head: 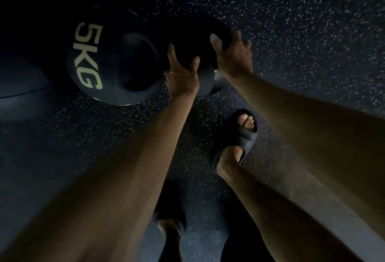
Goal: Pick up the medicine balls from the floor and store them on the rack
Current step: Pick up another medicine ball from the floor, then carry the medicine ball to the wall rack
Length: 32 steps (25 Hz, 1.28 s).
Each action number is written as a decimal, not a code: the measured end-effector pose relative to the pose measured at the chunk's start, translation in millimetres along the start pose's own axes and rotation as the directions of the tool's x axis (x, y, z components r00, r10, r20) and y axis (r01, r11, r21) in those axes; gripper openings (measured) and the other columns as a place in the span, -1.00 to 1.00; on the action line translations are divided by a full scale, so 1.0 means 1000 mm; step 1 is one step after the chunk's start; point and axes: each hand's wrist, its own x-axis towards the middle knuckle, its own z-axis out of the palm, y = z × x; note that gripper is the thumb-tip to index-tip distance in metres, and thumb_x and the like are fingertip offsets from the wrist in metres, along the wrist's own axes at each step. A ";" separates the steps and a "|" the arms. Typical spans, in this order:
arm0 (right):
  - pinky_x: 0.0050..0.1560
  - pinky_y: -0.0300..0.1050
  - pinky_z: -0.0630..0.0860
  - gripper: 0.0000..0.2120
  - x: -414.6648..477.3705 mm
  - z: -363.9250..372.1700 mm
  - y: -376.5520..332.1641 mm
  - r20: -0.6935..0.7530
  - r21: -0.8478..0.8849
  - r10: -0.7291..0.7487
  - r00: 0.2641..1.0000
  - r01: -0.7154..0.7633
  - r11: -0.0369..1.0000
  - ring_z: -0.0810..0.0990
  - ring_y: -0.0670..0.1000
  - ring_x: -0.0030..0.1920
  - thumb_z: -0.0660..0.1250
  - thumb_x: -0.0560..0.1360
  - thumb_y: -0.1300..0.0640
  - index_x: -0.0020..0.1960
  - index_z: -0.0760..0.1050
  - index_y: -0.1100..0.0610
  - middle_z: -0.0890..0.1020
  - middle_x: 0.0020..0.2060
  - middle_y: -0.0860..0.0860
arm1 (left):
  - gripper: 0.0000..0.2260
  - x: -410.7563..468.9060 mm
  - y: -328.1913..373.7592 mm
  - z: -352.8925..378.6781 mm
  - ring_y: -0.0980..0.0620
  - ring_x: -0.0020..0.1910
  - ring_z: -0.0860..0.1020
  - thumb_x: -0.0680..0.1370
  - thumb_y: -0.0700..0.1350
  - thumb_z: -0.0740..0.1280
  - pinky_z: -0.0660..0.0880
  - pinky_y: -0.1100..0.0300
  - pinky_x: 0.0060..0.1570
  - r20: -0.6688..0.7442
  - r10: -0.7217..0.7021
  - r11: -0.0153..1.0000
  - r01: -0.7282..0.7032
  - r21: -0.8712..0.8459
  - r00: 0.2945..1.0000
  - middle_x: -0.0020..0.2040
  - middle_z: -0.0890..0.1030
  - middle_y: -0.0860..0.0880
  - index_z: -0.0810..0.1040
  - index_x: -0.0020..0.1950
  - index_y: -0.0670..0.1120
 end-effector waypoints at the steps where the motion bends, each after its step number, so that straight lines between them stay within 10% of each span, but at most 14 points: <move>1: 0.36 0.25 0.39 -0.31 -0.005 0.001 -0.005 0.004 0.017 0.003 1.000 -0.003 1.000 0.30 0.31 0.46 0.11 0.60 -0.34 0.61 0.11 -0.02 0.28 0.48 0.24 | -0.27 0.003 0.006 -0.003 -0.27 0.41 0.39 0.59 0.21 0.28 0.45 -0.08 0.29 -0.010 -0.038 0.999 0.038 0.013 0.999 0.50 0.29 -0.26 -0.03 0.63 0.13; 7: 0.41 0.23 0.33 -0.55 -0.073 -0.040 0.005 0.043 -0.136 -0.109 0.993 0.114 0.984 0.33 0.21 0.43 0.12 0.66 -0.02 0.53 0.29 0.05 0.39 0.43 0.18 | -0.42 -0.028 0.017 -0.022 -0.29 0.39 0.36 0.62 0.13 0.27 0.45 -0.16 0.29 -0.029 -0.113 0.964 0.116 0.237 0.993 0.45 0.25 -0.28 0.18 0.57 0.01; 15: 0.33 0.18 0.37 -0.62 -0.289 -0.132 -0.030 0.149 -0.258 0.019 0.989 0.020 0.966 0.48 0.27 0.31 0.05 0.68 0.03 0.39 0.41 0.17 0.55 0.28 0.24 | -0.71 -0.184 0.074 -0.151 -0.20 0.22 0.54 0.64 -0.02 0.26 0.50 0.00 0.17 0.361 0.271 0.642 -0.447 0.622 0.892 0.26 0.57 -0.19 0.52 0.28 -0.14; 23: 0.12 0.06 0.54 -0.64 -0.587 -0.203 -0.019 0.050 -0.086 0.143 0.988 -0.138 0.987 0.61 0.22 0.12 0.11 0.67 -0.02 0.35 0.43 0.14 0.62 0.14 0.18 | -0.72 -0.431 0.044 -0.260 -0.22 0.26 0.51 0.63 0.01 0.26 0.47 -0.02 0.20 0.670 0.310 0.287 -0.739 0.610 0.674 0.26 0.54 -0.20 0.52 0.27 -0.11; 32: 0.15 0.02 0.53 -0.66 -0.775 -0.196 0.067 -0.041 0.025 0.293 0.955 -0.292 0.956 0.61 0.22 0.19 0.19 0.66 -0.01 0.32 0.49 0.16 0.63 0.18 0.20 | -0.71 -0.602 -0.005 -0.251 -0.14 0.26 0.52 0.65 0.03 0.23 0.45 0.01 0.16 0.812 0.178 0.215 -0.827 0.519 0.556 0.29 0.55 -0.14 0.49 0.30 -0.07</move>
